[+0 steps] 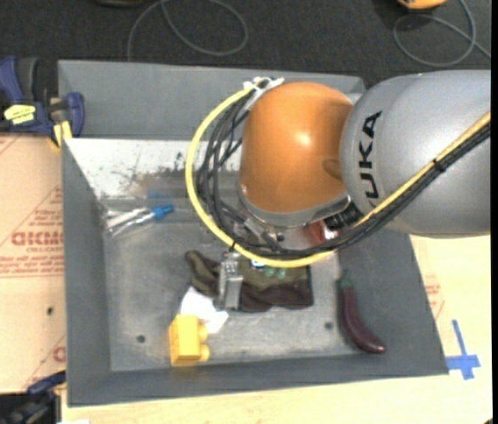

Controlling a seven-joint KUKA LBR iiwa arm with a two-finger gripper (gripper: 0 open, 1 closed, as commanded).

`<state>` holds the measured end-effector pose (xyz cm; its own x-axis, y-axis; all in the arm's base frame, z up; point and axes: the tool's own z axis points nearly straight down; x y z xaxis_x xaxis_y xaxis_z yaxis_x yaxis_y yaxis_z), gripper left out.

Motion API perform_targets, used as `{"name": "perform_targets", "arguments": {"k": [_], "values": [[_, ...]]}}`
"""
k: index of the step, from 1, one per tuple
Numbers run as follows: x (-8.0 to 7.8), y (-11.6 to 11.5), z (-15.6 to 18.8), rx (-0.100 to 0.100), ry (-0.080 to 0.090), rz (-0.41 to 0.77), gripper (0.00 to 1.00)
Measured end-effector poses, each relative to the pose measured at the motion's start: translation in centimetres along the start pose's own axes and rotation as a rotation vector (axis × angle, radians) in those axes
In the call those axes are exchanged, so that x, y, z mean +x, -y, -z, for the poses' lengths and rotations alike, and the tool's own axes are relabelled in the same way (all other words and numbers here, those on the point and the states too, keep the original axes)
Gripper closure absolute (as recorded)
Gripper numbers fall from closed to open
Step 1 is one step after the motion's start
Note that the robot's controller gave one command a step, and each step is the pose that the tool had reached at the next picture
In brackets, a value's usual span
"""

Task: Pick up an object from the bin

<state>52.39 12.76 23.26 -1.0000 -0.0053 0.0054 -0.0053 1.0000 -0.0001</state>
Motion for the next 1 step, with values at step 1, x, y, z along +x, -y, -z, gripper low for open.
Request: {"name": "perform_targets", "arguments": {"k": [1], "values": [[-0.15, 0.08, 0.46, -0.002, 0.008, -0.004, 0.0]]}}
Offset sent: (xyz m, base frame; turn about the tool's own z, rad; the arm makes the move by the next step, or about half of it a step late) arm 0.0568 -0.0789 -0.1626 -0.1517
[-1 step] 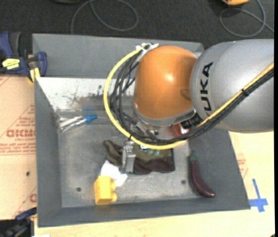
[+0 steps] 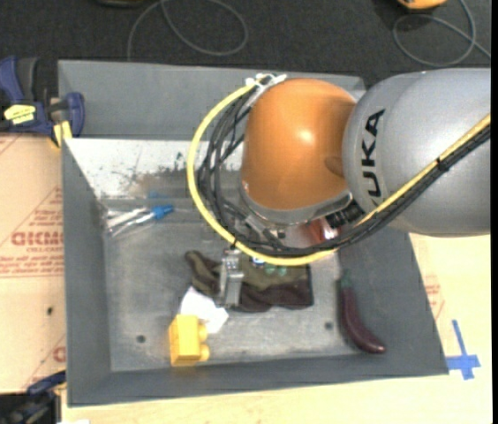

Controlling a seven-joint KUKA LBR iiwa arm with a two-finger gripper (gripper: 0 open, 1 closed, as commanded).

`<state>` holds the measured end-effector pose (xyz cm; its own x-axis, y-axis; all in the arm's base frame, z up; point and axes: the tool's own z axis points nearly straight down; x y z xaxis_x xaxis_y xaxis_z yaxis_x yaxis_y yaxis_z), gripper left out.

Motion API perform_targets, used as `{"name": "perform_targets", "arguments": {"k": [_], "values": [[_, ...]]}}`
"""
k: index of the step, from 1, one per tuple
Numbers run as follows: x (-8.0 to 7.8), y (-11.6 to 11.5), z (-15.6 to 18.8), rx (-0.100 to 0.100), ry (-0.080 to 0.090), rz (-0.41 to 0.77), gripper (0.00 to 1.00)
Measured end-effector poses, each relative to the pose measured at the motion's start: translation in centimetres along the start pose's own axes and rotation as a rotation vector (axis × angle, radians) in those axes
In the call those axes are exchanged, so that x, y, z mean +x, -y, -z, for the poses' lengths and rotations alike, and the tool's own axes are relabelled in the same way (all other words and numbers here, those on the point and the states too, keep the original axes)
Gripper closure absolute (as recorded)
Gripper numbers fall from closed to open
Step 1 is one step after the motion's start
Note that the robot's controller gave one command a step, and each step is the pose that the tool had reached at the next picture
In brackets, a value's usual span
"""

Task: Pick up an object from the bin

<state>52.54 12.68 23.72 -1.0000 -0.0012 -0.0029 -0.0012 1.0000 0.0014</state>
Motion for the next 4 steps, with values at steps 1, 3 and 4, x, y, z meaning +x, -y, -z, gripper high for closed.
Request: {"name": "perform_targets", "arguments": {"k": [1, 3, 4], "values": [[-2.3, 3.0, -6.2, 0.001, 0.004, 0.062, 0.0], [-4.9, 10.2, -16.6, 0.001, 0.008, -0.132, 0.0], [-4.7, 10.0, -16.6, 0.0, 0.006, -0.227, 0.0]]}}
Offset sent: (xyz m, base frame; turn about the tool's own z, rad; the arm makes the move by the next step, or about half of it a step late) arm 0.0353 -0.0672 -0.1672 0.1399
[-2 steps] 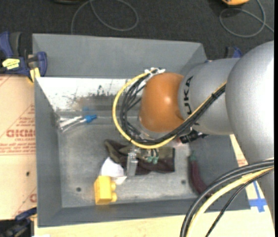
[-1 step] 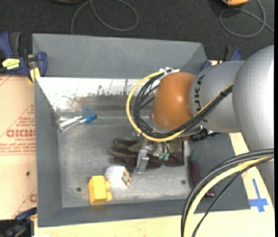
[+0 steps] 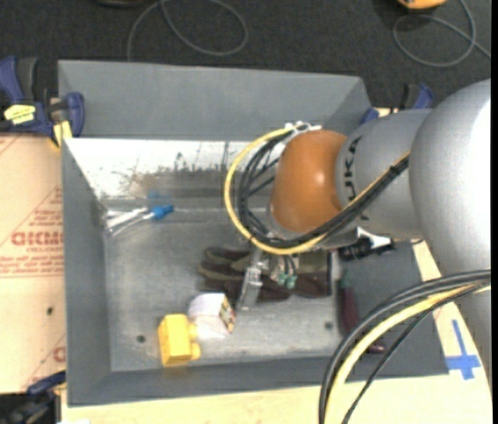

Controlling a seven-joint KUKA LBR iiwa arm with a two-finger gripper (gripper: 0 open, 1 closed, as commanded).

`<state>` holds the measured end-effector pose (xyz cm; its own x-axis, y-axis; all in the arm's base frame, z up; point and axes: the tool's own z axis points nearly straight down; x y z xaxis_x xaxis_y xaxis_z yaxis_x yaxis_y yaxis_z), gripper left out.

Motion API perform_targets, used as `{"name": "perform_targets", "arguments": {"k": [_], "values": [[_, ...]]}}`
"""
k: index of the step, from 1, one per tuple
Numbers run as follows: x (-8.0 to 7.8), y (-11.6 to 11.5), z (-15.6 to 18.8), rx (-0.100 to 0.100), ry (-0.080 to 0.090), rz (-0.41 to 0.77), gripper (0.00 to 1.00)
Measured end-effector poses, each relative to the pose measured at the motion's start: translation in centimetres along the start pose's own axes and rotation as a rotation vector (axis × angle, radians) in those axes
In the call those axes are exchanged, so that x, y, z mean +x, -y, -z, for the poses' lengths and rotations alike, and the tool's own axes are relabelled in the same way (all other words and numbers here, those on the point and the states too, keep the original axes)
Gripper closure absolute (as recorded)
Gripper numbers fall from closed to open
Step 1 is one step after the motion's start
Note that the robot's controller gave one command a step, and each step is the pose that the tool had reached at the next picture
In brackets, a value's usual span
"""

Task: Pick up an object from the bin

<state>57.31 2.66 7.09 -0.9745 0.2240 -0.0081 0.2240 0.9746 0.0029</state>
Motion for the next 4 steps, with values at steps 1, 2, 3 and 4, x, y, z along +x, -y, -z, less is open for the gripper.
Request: {"name": "perform_targets", "arguments": {"k": [1, 2, 3, 4], "values": [[0.2, -0.9, 0.0, 0.0, 0.003, 0.014, 1.0], [0.1, -0.8, 0.0, 0.0, 0.003, 0.021, 1.0], [0.3, -0.7, 0.5, 0.002, -0.002, 0.023, 1.0], [0.3, -0.7, 2.5, 0.002, -0.005, 0.022, 1.0]]}}
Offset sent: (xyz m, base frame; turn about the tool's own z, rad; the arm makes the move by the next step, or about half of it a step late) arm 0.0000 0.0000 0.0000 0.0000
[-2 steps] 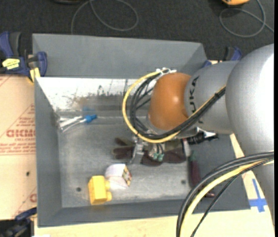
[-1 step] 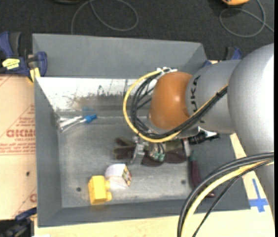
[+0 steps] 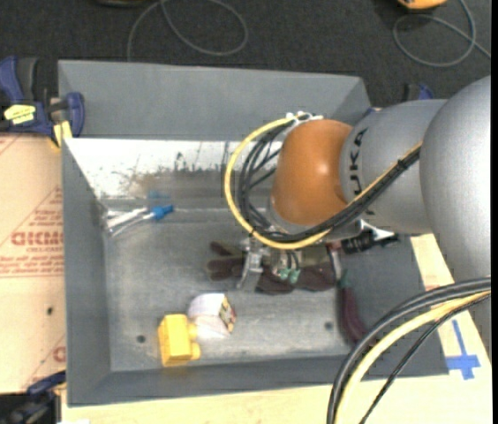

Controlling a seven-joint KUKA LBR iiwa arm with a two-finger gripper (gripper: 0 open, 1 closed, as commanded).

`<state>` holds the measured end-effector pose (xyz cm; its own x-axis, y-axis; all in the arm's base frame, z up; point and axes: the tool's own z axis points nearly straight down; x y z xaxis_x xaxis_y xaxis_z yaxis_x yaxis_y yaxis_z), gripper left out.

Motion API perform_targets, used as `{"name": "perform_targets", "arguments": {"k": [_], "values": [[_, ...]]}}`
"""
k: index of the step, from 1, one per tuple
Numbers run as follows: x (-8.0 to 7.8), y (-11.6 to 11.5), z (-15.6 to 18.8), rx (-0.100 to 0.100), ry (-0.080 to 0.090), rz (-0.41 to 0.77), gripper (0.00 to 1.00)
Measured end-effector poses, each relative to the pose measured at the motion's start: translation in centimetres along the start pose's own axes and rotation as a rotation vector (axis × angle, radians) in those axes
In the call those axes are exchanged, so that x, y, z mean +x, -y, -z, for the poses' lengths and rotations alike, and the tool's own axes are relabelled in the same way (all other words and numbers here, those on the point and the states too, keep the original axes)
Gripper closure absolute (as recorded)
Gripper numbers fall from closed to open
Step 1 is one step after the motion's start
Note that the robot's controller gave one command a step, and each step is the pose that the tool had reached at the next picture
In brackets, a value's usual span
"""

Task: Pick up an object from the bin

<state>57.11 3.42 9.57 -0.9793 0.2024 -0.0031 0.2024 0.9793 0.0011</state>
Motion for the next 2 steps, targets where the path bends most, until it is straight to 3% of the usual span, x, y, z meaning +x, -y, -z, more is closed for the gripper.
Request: {"name": "perform_targets", "arguments": {"k": [2], "values": [[-0.28, -0.03, 2.54, -0.002, 0.009, -0.001, 1.0]]}}
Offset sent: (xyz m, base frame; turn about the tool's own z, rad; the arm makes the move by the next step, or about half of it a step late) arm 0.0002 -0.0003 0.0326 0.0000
